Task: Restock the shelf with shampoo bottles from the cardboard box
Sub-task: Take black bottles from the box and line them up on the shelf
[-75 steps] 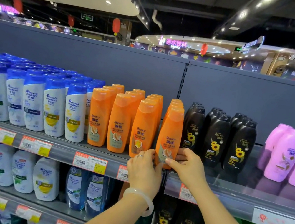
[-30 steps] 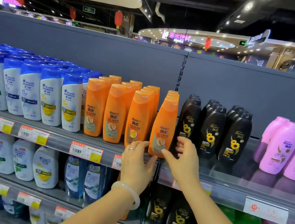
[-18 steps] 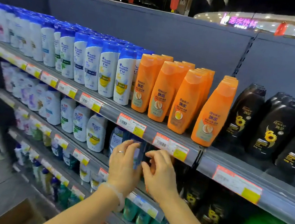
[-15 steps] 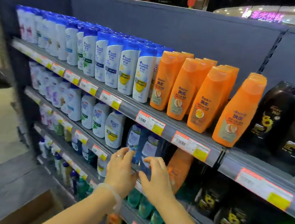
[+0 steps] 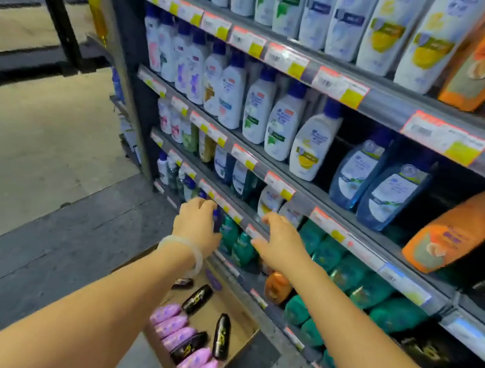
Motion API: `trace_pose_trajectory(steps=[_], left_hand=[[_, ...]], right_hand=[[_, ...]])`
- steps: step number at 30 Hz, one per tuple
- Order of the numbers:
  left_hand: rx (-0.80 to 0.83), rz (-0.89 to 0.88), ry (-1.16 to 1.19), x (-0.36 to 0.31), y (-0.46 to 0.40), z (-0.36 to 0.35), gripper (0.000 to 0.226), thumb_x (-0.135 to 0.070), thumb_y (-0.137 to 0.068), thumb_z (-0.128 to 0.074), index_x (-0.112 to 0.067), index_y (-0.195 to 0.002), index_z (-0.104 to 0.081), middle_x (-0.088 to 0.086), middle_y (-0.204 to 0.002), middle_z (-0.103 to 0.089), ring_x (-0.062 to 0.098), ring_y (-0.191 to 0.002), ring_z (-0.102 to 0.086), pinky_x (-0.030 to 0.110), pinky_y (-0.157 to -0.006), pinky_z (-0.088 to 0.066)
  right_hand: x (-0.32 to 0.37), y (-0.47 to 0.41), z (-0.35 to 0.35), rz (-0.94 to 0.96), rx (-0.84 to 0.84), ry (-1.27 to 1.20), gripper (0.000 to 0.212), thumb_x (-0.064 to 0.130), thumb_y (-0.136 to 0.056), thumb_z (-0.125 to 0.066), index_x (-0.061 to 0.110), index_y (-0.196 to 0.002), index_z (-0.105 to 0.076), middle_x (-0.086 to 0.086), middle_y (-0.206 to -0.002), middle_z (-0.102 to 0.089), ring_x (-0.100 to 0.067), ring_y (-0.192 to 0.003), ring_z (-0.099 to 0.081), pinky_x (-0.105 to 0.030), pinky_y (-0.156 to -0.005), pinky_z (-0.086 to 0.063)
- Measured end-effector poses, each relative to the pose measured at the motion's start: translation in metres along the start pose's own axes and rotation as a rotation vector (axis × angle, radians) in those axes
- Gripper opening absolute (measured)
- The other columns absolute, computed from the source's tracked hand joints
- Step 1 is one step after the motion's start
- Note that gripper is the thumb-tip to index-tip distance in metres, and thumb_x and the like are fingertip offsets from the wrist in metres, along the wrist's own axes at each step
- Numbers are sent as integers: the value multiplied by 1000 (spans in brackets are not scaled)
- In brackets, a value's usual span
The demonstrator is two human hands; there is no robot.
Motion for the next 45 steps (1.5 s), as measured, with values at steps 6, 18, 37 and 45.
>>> trace_pose_trajectory(steps=[6,18,37,45], left_hand=[[122,-5,-66,106,-40,-1,50,-21,-85,-61,-15,-131,-44,10,-139,-38,33,-128,-33,41,-101,-37],[355,28,-208,202,-66,-59,54,-18,-82,-62,-11,-132,-44,12,-138,-38,34,-125,-36,40,-97,-40],[767,-11,-441,392,-228,-335,57,-25,-82,-64,-12,-131,-37,11,-135,-40,32,-127,-36,38,-103,-36],[778,-124,-450,451,-271,-538,69,-24,-80,-67,-11,-138,-31,11,-138,-35,31,-127,-37,38,-102,-36]], right_hand=[[40,-43,-97,-144,86,-47,56,31,-90,-58,10,-136,-35,-13,-143,-36,-31,-126,-41,-39,-101,-40],[9,-69,-185,-399,172,-181,50,27,-90,-57,6,-132,-40,-14,-135,-45,-30,-123,-45,-34,-93,-40],[-63,-204,-503,-914,172,-531,39,19,-84,-63,4,-118,-50,-18,-115,-62,-31,-109,-57,-32,-88,-42],[-181,-269,-652,-1138,20,-512,77,46,-73,-71,6,-131,-41,-18,-130,-51,-33,-120,-49,-38,-96,-40]])
Point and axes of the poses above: each hand's wrist, its own y-axis away from the middle knuckle, its own z-axis out of the back of the hand, x = y × z, the point moved 9 cm from there along -y, towards the middle knuckle
